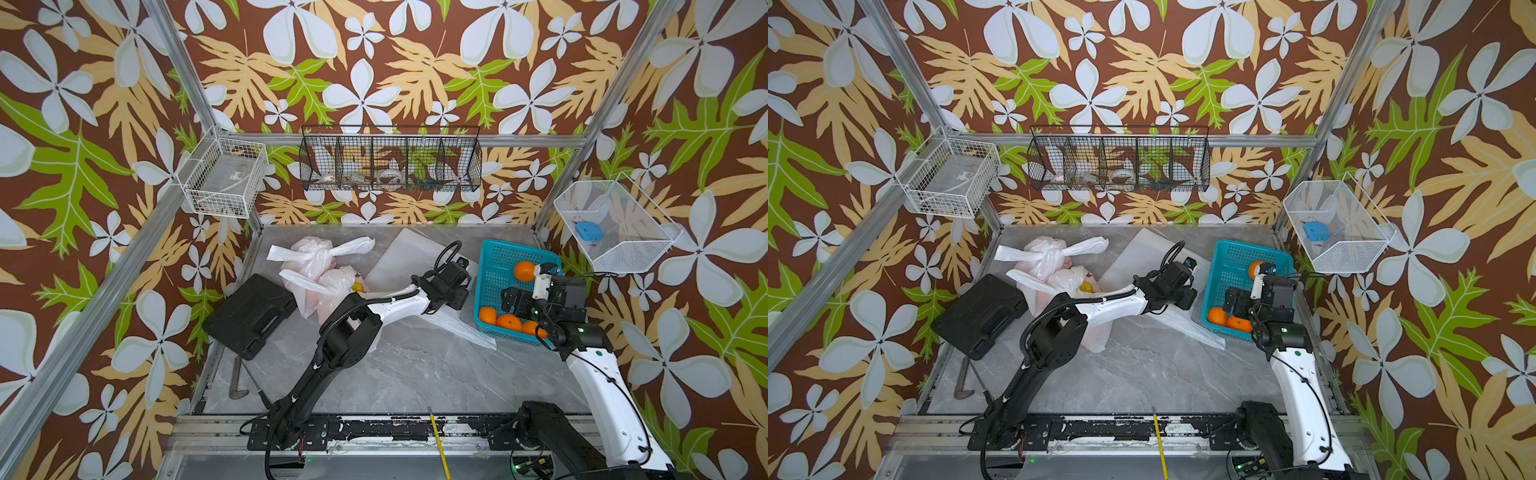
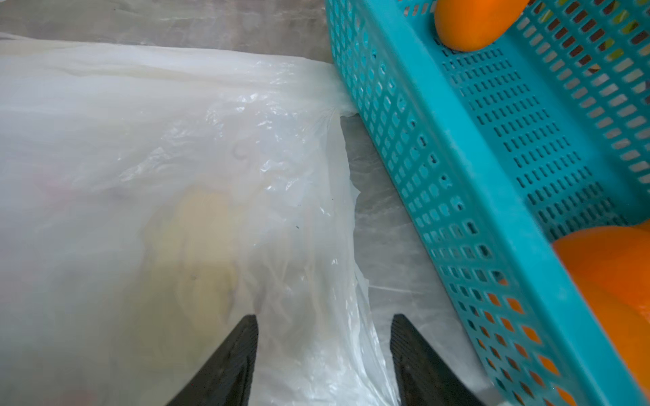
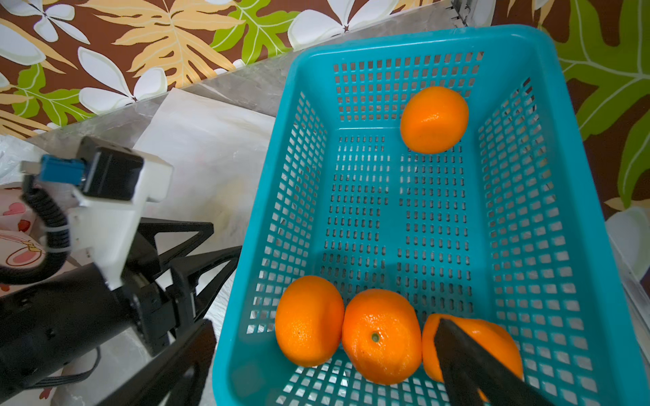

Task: Place the oranges into plastic bags & tie knots
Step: Pick up the plastic bag at the center of the board.

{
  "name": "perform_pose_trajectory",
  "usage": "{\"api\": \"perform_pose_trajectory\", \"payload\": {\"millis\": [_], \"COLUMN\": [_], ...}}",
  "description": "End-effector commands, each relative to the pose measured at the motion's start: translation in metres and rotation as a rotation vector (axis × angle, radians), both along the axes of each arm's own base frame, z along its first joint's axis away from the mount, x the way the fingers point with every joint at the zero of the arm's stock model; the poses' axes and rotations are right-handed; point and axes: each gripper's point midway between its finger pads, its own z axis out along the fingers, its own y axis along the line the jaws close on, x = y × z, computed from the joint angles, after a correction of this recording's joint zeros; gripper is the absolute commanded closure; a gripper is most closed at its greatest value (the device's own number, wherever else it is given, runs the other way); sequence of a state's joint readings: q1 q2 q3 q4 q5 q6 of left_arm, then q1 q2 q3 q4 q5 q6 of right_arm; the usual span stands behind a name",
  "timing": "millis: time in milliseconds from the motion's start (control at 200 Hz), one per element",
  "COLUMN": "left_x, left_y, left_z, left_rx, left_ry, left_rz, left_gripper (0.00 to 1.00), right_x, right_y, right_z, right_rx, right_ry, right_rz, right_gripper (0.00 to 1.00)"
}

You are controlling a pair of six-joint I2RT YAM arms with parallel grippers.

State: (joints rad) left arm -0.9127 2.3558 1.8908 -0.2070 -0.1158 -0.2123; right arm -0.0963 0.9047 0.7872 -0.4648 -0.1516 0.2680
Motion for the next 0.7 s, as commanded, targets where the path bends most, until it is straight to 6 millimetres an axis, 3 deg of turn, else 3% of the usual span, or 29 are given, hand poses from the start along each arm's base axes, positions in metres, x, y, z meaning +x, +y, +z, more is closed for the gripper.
{"api": "perform_pose_trajectory", "payload": {"millis": [0, 255, 505, 696], "left_x": [0.006, 0.019, 0.019, 0.020], "left_y": [-0.003, -0.006, -0.008, -0.008], "left_z": [-0.011, -0.027, -0.047, -0.046], "left_rx": [0.022, 0.064, 0.085, 0.085], "left_ry": [0.007, 0.011, 0.039, 0.037], "left_rz": [0.013, 0.070, 0.070, 0.074], "left_gripper": [0.38, 0.44, 0.52, 0.78], "right_x": [-0.004, -0.006, -0.007, -0.008], "right_y": [-0.004, -0.005, -0.006, -0.006], "right_z": [0.000, 0.000, -0.001, -0.001], "right_rx": [-0.028, -0.044, -0.050, -0.054], "right_ry": [0.009, 0.007, 0.011, 0.010], "right_rz": [-0.009, -0.008, -0.006, -0.007], "right_gripper": [0.00, 0.00, 0.00, 0.00]}}
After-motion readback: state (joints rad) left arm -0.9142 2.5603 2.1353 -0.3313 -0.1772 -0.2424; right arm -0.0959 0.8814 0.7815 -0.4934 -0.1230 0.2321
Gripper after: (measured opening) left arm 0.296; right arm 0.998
